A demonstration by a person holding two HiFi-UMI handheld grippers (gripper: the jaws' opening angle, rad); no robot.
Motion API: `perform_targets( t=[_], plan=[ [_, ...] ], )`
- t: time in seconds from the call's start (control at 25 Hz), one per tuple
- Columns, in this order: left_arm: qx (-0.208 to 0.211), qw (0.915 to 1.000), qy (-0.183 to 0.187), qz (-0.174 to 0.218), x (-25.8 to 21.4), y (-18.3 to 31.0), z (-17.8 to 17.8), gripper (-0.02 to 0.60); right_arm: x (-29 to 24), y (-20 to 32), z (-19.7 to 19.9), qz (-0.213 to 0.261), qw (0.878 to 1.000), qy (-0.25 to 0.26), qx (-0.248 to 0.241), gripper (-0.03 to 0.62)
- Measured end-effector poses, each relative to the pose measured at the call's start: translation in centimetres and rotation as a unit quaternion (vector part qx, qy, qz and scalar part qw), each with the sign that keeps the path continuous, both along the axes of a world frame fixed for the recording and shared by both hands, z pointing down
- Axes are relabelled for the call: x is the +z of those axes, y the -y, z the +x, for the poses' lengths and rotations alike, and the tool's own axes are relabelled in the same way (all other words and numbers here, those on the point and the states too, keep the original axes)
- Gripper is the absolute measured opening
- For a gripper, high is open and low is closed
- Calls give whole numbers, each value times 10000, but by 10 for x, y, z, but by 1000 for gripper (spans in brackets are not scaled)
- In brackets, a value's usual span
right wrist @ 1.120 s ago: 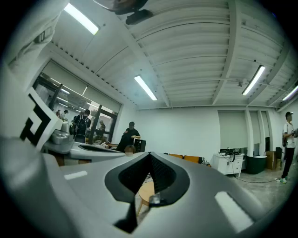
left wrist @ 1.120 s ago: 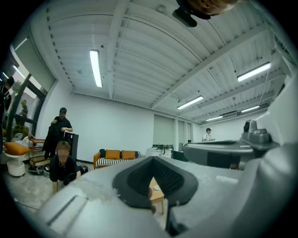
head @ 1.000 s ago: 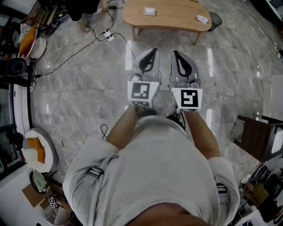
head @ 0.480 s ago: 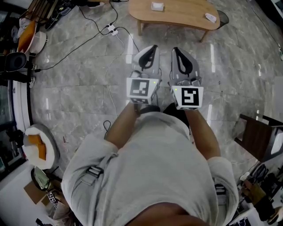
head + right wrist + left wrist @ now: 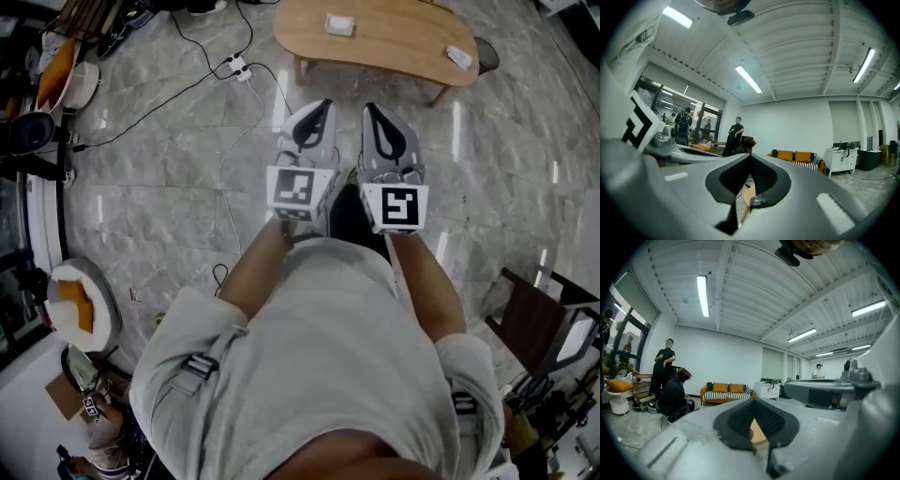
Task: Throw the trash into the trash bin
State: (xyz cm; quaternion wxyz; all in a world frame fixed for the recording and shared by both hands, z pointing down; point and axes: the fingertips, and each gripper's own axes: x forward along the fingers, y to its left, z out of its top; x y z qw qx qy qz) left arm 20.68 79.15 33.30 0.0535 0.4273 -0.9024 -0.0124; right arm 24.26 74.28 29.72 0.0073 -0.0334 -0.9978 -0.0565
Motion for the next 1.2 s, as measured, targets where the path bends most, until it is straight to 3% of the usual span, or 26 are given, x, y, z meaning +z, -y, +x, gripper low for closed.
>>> perform_targets(
  t=[0.32, 0.6, 0.92, 1.2],
  plan=[
    [-202, 9990, -339, -202, 13, 76, -97, 19, 7, 77, -95, -252, 9990, -196, -312, 8],
    [-118, 9961, -516, -700, 48, 116, -148, 20, 36, 131, -150, -354, 9976, -468, -357, 8],
    [627, 9888, -564, -1230, 98, 140, -229, 20, 96, 129, -232, -22, 9916, -1093, -691, 8],
    [1486, 9655, -306, -2116, 164, 171, -350, 20, 155, 159, -346, -127, 9869, -1589, -263, 8]
  ],
)
